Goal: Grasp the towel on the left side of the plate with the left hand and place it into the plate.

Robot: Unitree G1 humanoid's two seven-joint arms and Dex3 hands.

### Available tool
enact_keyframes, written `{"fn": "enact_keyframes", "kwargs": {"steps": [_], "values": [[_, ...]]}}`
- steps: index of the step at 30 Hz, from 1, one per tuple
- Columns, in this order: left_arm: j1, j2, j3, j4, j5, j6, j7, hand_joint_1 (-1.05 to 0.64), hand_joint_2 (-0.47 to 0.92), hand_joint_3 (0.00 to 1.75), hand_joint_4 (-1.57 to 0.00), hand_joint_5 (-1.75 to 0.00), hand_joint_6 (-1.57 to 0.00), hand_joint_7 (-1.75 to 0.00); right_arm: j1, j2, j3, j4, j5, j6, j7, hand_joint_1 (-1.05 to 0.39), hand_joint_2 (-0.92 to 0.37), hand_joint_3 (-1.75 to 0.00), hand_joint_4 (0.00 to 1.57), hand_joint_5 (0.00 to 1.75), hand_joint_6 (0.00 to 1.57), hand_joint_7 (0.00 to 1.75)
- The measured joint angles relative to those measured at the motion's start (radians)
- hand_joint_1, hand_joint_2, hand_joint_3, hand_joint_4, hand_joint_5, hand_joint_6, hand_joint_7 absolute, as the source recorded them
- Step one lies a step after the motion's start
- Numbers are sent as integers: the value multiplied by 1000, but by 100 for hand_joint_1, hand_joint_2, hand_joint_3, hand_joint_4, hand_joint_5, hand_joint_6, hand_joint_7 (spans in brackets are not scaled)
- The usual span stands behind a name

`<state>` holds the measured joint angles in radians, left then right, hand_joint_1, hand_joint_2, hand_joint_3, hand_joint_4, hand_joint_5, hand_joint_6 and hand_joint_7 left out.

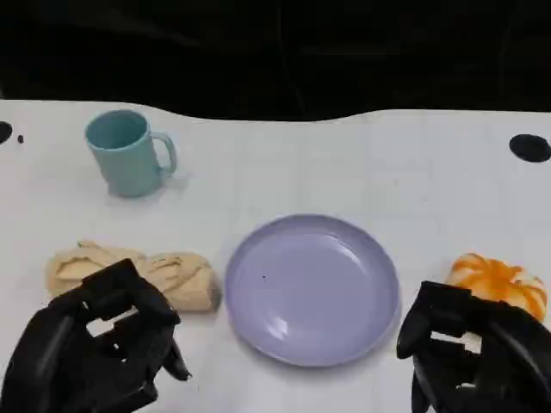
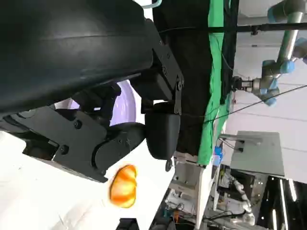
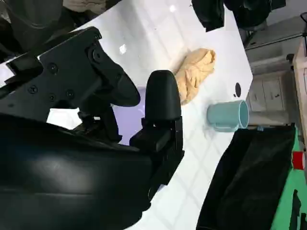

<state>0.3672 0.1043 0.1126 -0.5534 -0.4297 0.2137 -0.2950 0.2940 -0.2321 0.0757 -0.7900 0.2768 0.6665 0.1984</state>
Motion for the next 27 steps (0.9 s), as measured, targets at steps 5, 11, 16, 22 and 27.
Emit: {"fn": "enact_keyframes", "kwargs": {"steps": [5, 11, 16, 22, 27], "values": [[-1, 0, 0, 1, 0, 0, 0, -13, 65, 95, -84, -165, -80, -142, 0, 0, 0, 1, 0, -1, 1, -7, -52, -128, 73, 175, 63, 160], [-1, 1, 0, 1, 0, 0, 0, -13, 63, 97, -85, -165, -81, -142, 0, 0, 0, 3, 0, -1, 0, -6, -53, -127, 73, 175, 63, 159], [-1, 1, 0, 1, 0, -1, 0, -13, 62, 98, -85, -165, -80, -142, -1, 0, 0, 3, 0, -1, 0, -6, -53, -127, 72, 175, 63, 159], [-2, 2, 0, 1, 0, -1, 0, -13, 62, 99, -84, -165, -80, -142, -1, 0, 0, 3, -3, -1, 0, -5, -53, -128, 73, 175, 63, 159], [-2, 2, 0, 1, 0, -1, 0, -14, 63, 95, -83, -156, -81, -133, -1, 0, 0, 3, -3, -1, 0, -6, -52, -128, 73, 175, 63, 159]]}}
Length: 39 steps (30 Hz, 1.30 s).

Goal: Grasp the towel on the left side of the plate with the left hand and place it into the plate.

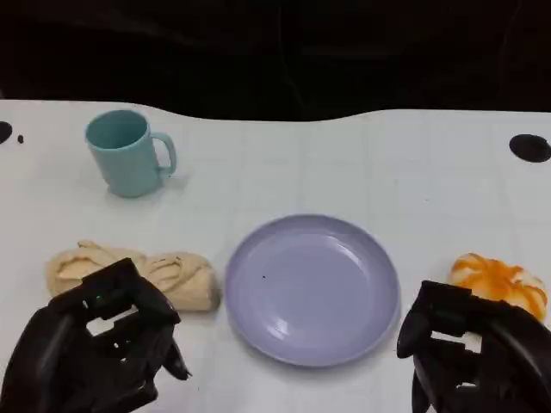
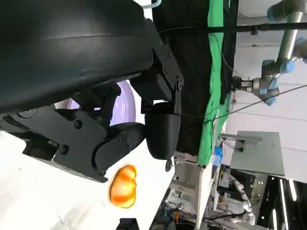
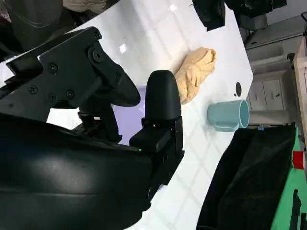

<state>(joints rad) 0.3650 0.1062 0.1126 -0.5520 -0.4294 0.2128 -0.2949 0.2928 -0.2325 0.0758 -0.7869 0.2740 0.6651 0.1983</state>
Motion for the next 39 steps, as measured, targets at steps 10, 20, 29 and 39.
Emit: {"fn": "enact_keyframes", "kwargs": {"steps": [10, 20, 29, 39], "values": [[-7, 11, 0, -20, 83, 6, 49, -25, 87, 31, -64, -83, -77, -32, 0, 0, 1, 0, -2, 0, -1, -7, -52, -128, 73, 175, 63, 159], [-77, 225, -21, -83, 406, 23, 48, -42, 92, 14, -34, -34, -43, 0, -2, 2, 4, -14, -5, 19, -10, -5, -53, -129, 72, 175, 63, 159], [-209, 379, -102, -103, 679, 112, 17, -51, 92, 9, -23, -27, -28, 0, 1, 2, 1, -27, 0, 37, -10, -6, -54, -127, 71, 175, 62, 159], [-380, 457, -343, 4, 1128, 174, -55, -58, 90, 2, -21, -21, -26, -1, 9, 1, -3, -41, 12, 53, -10, -7, -54, -126, 71, 175, 62, 159]]}}
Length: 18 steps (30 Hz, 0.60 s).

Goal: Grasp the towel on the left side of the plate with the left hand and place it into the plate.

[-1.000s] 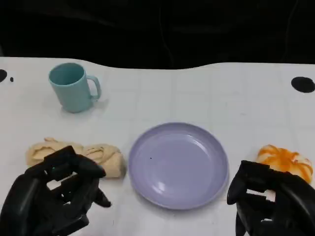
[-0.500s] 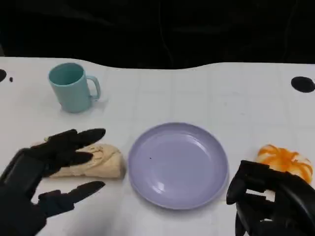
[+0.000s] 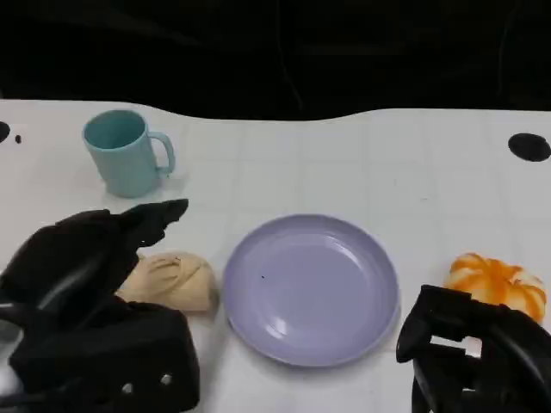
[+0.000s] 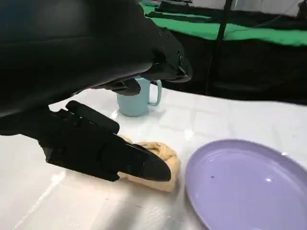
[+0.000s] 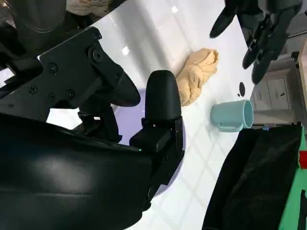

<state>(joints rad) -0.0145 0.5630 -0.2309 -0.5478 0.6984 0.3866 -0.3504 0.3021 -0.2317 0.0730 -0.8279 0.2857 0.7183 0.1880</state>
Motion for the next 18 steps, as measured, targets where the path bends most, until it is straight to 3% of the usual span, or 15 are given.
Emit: {"fn": "enact_keyframes", "kwargs": {"steps": [10, 18], "values": [[-136, -53, -132, 236, 211, 10, -39, -63, 90, 0, -27, -16, -27, -1, 10, -1, 3, -17, 0, 0, 0, -9, -55, -124, 71, 175, 62, 158], [-222, -88, -195, 499, 251, -11, -48, -62, 91, 0, -33, -12, -29, -1, 14, -2, 4, -22, 0, -2, 1, -9, -54, -124, 72, 175, 63, 158]]}}
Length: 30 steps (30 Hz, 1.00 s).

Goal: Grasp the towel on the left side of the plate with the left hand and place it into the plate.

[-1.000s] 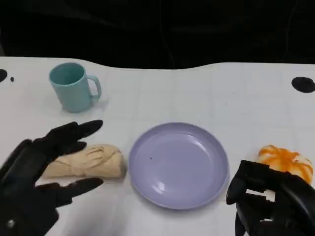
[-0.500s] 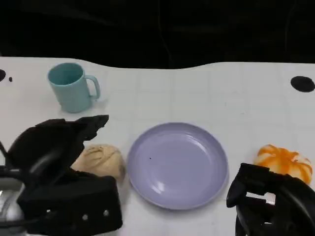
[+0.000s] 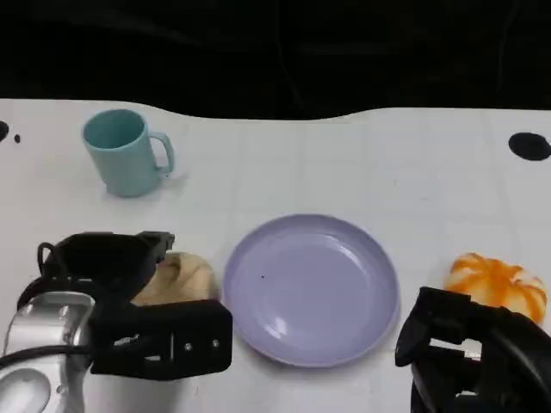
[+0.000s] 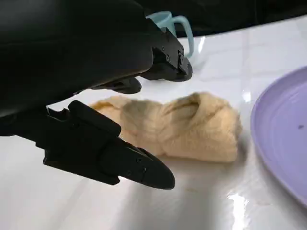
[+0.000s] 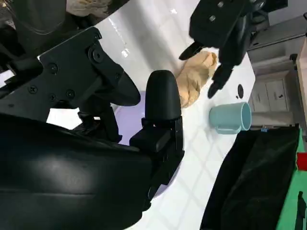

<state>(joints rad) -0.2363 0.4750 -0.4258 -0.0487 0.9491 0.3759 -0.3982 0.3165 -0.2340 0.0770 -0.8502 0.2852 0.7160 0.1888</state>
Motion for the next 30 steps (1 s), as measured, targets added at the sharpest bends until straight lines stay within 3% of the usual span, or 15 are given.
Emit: {"fn": "enact_keyframes", "kwargs": {"steps": [9, 11, 13, 14, 16, 18, 19, 20, 22, 26, 30], "values": [[-88, -87, -34, 319, 13, -62, 215, -51, 92, 6, -36, -8, -31, -1, 7, -3, 3, -4, -3, 1, -2, -8, -54, -126, 72, 175, 64, 158], [-109, -100, -34, 394, -1, -95, 274, -41, 92, 8, -41, -9, -35, -3, 9, -4, 6, -5, -3, 1, -3, -8, -54, -126, 72, 175, 64, 158], [-119, -106, -33, 453, -20, -127, 326, -33, 92, 13, -60, -19, -48, -7, 11, -3, 11, -7, -4, 1, -8, -8, -53, -126, 72, 175, 64, 158], [-121, -107, -31, 470, -27, -140, 346, -30, 92, 20, -77, -50, -73, -8, 11, -3, 14, -8, -6, 1, -11, -8, -53, -126, 72, 175, 64, 158], [-123, -105, -22, 492, -56, -187, 395, -29, 92, 25, -87, -86, -99, -8, 12, -4, 21, -11, -7, 2, -13, -9, -53, -126, 73, 175, 65, 158], [-118, -97, -10, 512, -91, -245, 445, -29, 92, 31, -82, -113, -116, -14, 11, -4, 25, -15, -9, 2, -16, -10, -53, -126, 73, 175, 64, 157], [-113, -95, -4, 518, -102, -266, 462, -28, 92, 31, -78, -125, -116, -20, 11, -4, 25, -16, -8, 2, -16, -10, -53, -126, 73, 175, 64, 157], [-110, -93, -1, 524, -108, -281, 477, -28, 92, 27, -70, -151, -97, -69, 11, -4, 25, -16, -8, 2, -15, -10, -53, -126, 73, 175, 64, 157], [-103, -90, 3, 531, -126, -302, 505, -30, 92, 27, -70, -170, -72, -129, 11, -4, 25, -16, -7, 2, -14, -9, -52, -127, 73, 175, 64, 157], [-75, -84, 17, 510, -144, -323, 542, -28, 92, 26, -76, -174, -54, -160, 11, -4, 20, -16, -7, 2, -11, -10, -51, -127, 72, 175, 64, 156], [-39, -81, 42, 456, -175, -353, 564, -25, 91, 21, -79, -175, -50, -172, 11, -6, 19, -16, -7, 1, -10, -11, -51, -127, 72, 175, 65, 156]]}}
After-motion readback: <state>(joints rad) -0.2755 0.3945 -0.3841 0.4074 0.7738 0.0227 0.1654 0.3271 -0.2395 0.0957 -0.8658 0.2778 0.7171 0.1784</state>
